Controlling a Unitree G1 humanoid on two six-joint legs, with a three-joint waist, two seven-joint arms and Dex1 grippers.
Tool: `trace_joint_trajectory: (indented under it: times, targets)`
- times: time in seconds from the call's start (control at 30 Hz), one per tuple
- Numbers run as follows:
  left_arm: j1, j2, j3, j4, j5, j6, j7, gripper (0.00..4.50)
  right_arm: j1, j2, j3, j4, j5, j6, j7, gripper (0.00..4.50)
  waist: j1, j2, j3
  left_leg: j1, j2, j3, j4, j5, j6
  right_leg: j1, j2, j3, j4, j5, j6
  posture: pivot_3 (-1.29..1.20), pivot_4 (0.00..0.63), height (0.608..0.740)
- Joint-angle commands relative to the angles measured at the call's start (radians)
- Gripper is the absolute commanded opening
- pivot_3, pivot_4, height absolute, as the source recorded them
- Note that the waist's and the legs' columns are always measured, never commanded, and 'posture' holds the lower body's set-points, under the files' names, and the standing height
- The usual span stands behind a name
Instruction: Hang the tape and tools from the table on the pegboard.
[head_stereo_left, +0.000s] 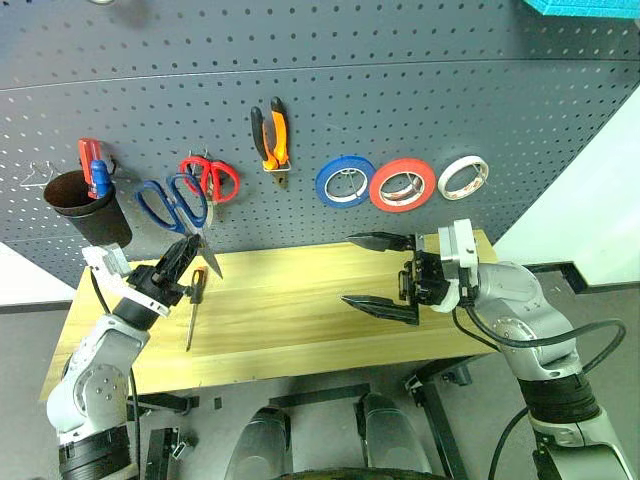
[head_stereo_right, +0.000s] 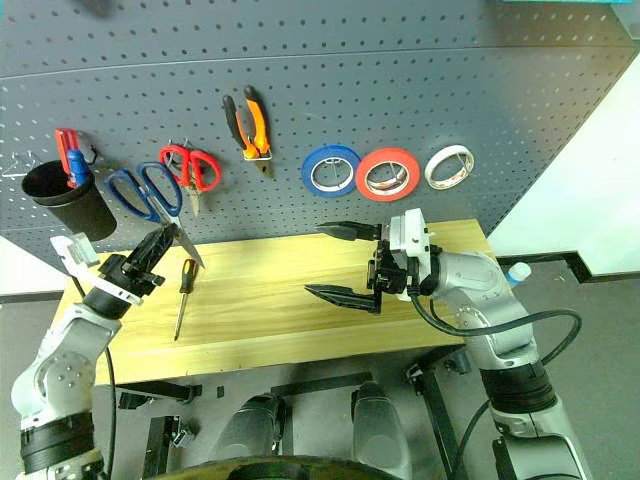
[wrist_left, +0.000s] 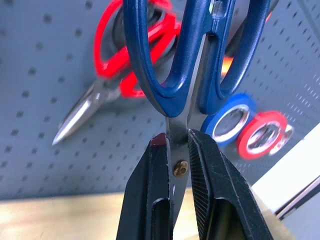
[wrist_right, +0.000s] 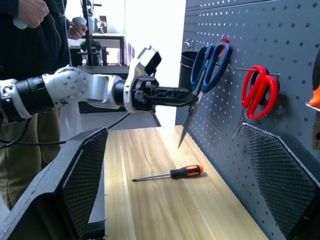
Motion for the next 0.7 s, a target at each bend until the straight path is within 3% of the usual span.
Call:
trace_joint_trajectory:
  times: [0.03, 0.7]
  targets:
    - [-0.041, 0.021, 0.009, 0.012, -0.006, -0.034, 0.004, 0.2, -0.011, 0.005, -0.006, -0.028, 0.006, -0.015, 0.001, 4.5, 0.0, 0.0, -0.002, 0.0, 0.0, 0.0, 0.0, 0.0, 0.0, 0.0, 0.0, 0.0, 0.0, 0.0, 0.0, -0.07, 0.076, 0.738]
    - [-0.074, 0.044, -0.023, 0.112, 0.059, -0.05, 0.029, 0.2, 0.004, -0.003, -0.007, -0.013, -0.035, -0.031, -0.006, 4.5, -0.001, 0.001, -0.008, 0.0, 0.0, 0.0, 0.0, 0.0, 0.0, 0.0, 0.0, 0.0, 0.0, 0.0, 0.001, -0.08, 0.073, 0.738]
